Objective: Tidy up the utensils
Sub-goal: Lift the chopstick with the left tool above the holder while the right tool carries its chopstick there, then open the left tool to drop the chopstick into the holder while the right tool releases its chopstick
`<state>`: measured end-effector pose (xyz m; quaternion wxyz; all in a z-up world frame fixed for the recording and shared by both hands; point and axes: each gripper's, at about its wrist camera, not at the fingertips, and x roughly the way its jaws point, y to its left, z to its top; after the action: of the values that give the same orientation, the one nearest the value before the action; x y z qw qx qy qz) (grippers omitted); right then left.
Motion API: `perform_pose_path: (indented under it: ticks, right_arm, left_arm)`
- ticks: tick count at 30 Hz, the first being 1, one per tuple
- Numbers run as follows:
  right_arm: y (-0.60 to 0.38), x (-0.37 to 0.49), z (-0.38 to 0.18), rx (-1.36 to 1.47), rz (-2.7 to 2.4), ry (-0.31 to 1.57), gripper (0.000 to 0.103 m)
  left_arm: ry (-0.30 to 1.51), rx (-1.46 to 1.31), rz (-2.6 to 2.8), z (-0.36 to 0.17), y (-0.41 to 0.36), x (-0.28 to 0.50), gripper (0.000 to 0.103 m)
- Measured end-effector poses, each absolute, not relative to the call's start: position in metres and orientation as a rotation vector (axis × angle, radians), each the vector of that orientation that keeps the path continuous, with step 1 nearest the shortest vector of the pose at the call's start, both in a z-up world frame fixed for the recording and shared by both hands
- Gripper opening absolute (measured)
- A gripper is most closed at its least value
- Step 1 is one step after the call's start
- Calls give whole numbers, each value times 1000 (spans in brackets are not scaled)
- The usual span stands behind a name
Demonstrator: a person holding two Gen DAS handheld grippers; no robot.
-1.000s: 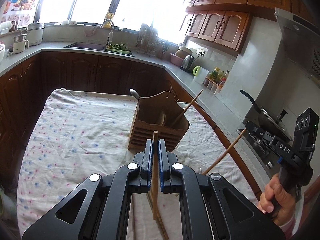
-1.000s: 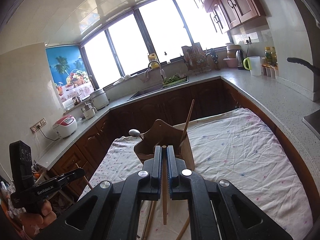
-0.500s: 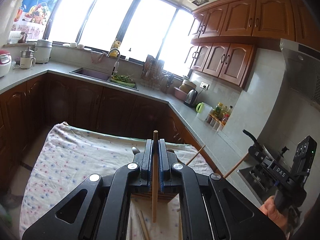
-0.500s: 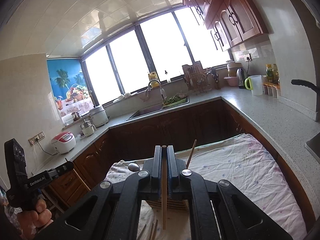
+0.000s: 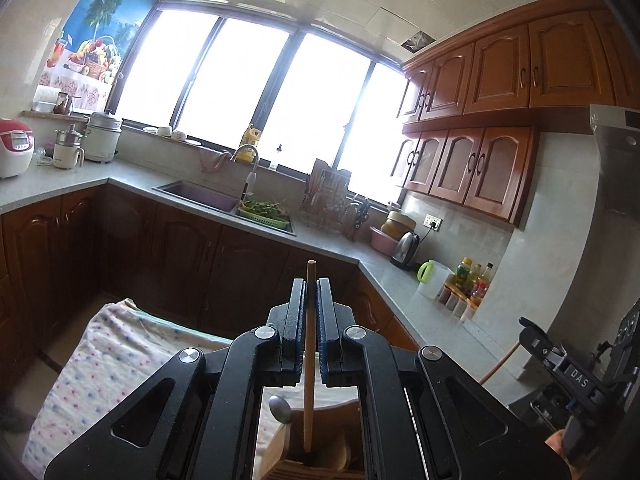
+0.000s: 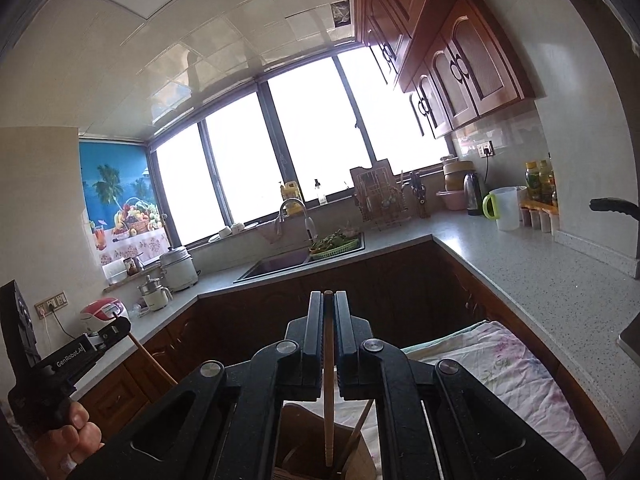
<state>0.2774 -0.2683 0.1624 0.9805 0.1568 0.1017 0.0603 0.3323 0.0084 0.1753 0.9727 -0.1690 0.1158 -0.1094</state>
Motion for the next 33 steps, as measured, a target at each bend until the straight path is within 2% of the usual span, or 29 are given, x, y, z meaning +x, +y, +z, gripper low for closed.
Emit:
perform_pose_path:
  ticks: [10, 16, 29, 31, 33]
  right_arm:
    - [-265, 304, 99, 359, 109, 316, 5]
    - [-269, 307, 83, 378, 99, 350, 5]
    - [-270, 314, 86, 385, 107, 377, 6]
    - [-270, 315, 86, 389, 113, 380, 10]
    - [-270, 314, 85, 391, 113, 380, 12]
  left_arm:
    - [334, -360, -205, 111, -4, 357, 4]
    - [404, -346, -221, 87, -13, 364, 5]
    - [439, -327, -243, 91, -15, 368, 6]
    - [446, -330, -243, 91, -14, 367, 12]
    - [449, -329, -235, 91, -13, 365, 25]
